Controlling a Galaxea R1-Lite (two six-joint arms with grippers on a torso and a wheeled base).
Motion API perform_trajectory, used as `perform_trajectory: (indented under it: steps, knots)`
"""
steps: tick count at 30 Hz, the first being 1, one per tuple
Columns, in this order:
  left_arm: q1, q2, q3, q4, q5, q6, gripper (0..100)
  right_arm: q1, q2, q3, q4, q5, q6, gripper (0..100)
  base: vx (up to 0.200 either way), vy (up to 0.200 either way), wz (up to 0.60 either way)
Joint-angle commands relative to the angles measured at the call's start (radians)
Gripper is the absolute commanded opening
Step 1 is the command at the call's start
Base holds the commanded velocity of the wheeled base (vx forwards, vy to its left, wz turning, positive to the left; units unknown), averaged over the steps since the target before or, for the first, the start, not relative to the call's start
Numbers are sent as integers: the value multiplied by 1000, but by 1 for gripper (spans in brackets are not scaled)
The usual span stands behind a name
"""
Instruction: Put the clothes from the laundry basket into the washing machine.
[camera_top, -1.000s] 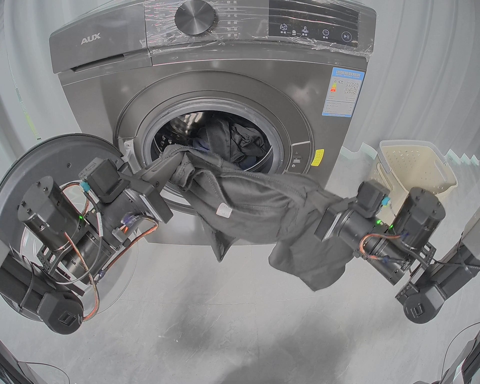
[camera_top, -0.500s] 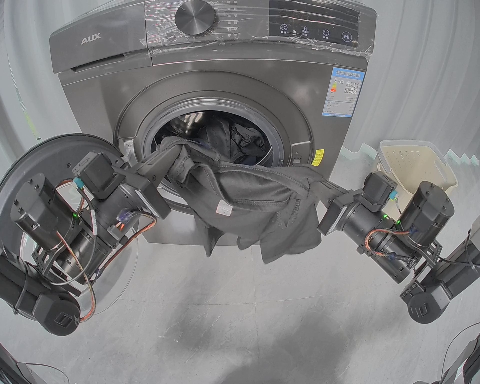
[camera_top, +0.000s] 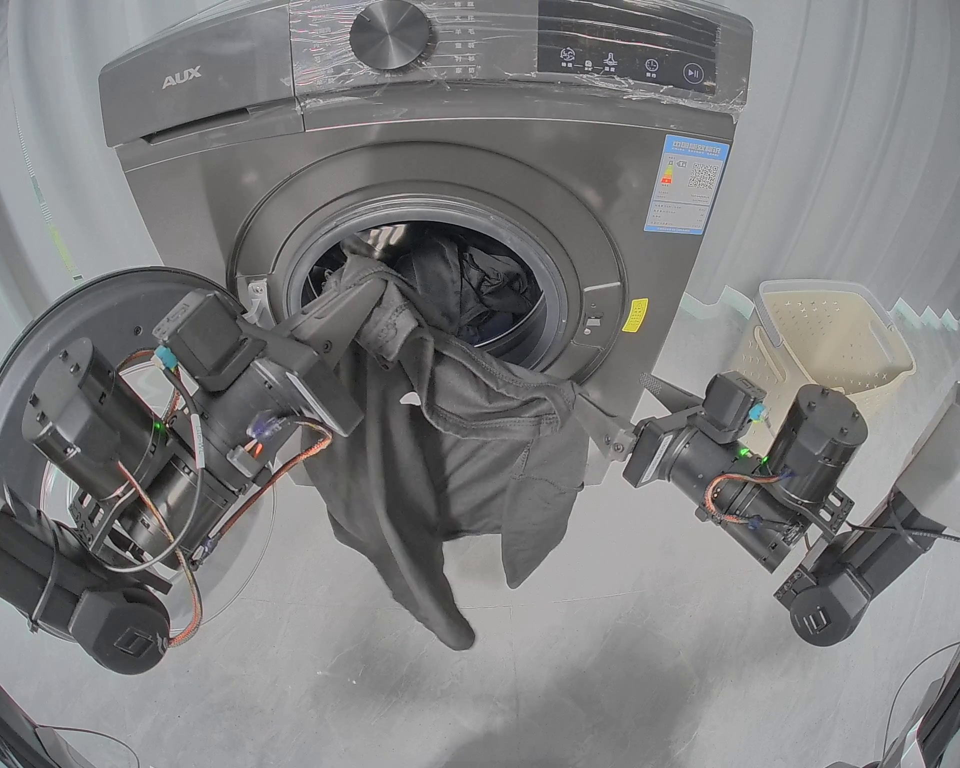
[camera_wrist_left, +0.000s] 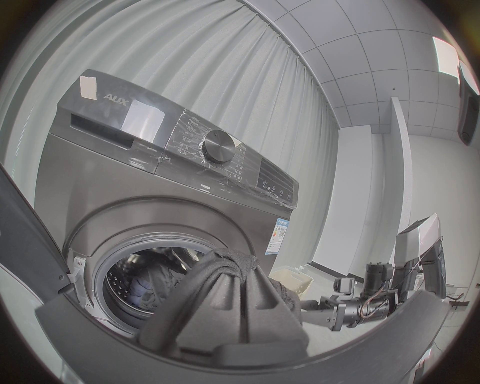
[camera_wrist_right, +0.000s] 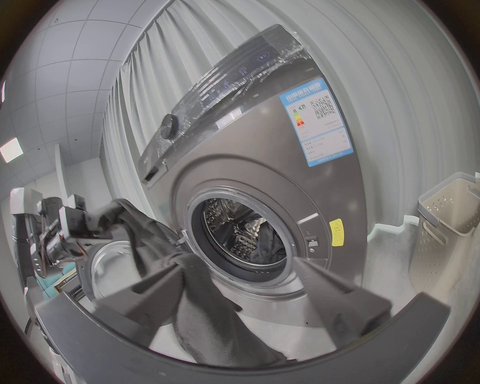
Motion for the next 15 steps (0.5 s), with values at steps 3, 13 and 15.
perform_trajectory:
  steps: [3,13,15]
  knots:
    - [-22,14,-9,0,-1,2,0,6,91,-14,-11,2,0,100,0,0,0]
    - [-19,16,-9,-1,-1,0,0,9,107,-78,-22,10,-6,100,0,0,0]
    - [-19,16,-9,-1,-1,0,0,10,107,-83,-22,10,-9,100,0,0,0]
